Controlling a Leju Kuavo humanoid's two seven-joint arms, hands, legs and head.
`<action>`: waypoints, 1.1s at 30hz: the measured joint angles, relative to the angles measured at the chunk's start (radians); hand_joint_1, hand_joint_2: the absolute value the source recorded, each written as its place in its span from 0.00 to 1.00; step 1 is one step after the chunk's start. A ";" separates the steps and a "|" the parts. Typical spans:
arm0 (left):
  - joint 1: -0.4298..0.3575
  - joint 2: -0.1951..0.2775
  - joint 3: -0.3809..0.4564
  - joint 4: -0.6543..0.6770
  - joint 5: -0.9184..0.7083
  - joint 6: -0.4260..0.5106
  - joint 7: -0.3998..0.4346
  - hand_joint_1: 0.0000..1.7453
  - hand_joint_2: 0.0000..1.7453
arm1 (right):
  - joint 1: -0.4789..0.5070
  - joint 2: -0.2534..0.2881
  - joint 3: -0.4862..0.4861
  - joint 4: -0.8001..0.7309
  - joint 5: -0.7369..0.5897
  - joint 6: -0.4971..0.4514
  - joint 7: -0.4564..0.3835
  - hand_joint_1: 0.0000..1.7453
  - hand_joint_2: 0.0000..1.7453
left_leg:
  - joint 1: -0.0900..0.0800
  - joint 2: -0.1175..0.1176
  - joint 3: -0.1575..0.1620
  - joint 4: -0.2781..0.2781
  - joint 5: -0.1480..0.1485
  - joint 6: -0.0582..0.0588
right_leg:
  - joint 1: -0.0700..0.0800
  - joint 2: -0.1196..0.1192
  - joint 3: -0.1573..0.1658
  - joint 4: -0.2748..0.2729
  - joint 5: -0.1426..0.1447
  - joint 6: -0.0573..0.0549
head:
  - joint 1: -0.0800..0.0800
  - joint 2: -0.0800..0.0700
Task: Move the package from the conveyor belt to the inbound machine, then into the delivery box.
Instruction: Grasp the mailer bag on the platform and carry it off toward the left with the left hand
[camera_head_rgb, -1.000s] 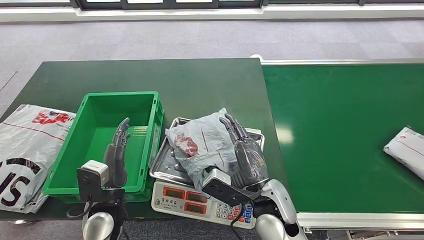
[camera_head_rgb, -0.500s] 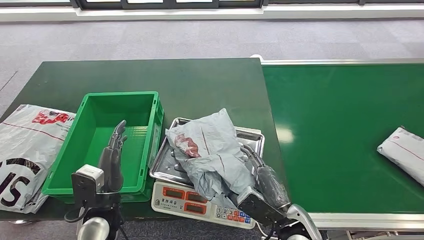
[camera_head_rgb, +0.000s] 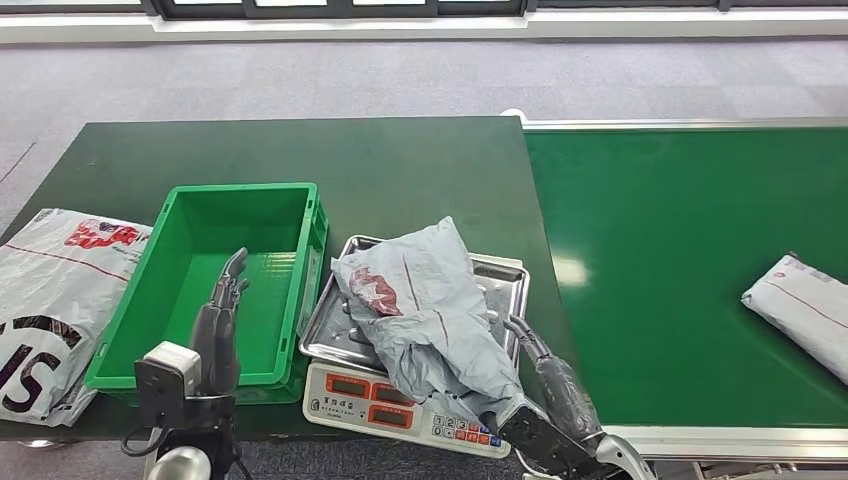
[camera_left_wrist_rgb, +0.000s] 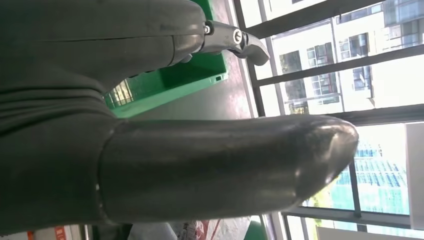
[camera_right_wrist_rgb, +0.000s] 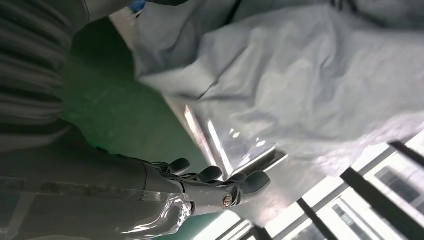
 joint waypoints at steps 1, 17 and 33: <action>0.005 0.002 0.000 -0.004 -0.006 0.000 0.000 0.00 0.00 | 0.012 -0.004 -0.016 -0.014 0.001 -0.003 0.000 0.00 1.00 | 0.000 0.000 0.000 0.000 0.000 0.000 | 0.000 0.000 0.000 0.000 0.000 0.000 | 0.000 0.000; -0.137 0.075 -0.082 0.089 -0.309 0.192 0.071 0.00 0.00 | 0.068 0.079 -0.157 -0.254 -0.021 -0.437 -0.555 0.00 1.00 | 0.000 0.001 0.002 0.000 0.000 -0.001 | 0.000 0.001 0.001 0.000 0.000 -0.001 | 0.000 0.000; -0.530 0.103 -0.392 0.610 -0.564 -0.021 0.108 0.00 1.00 | -0.078 0.209 -0.157 -0.381 0.137 -0.747 -0.566 0.00 1.00 | -0.001 0.001 0.002 0.001 0.003 0.001 | -0.001 0.001 0.002 0.000 0.003 0.000 | 0.000 0.000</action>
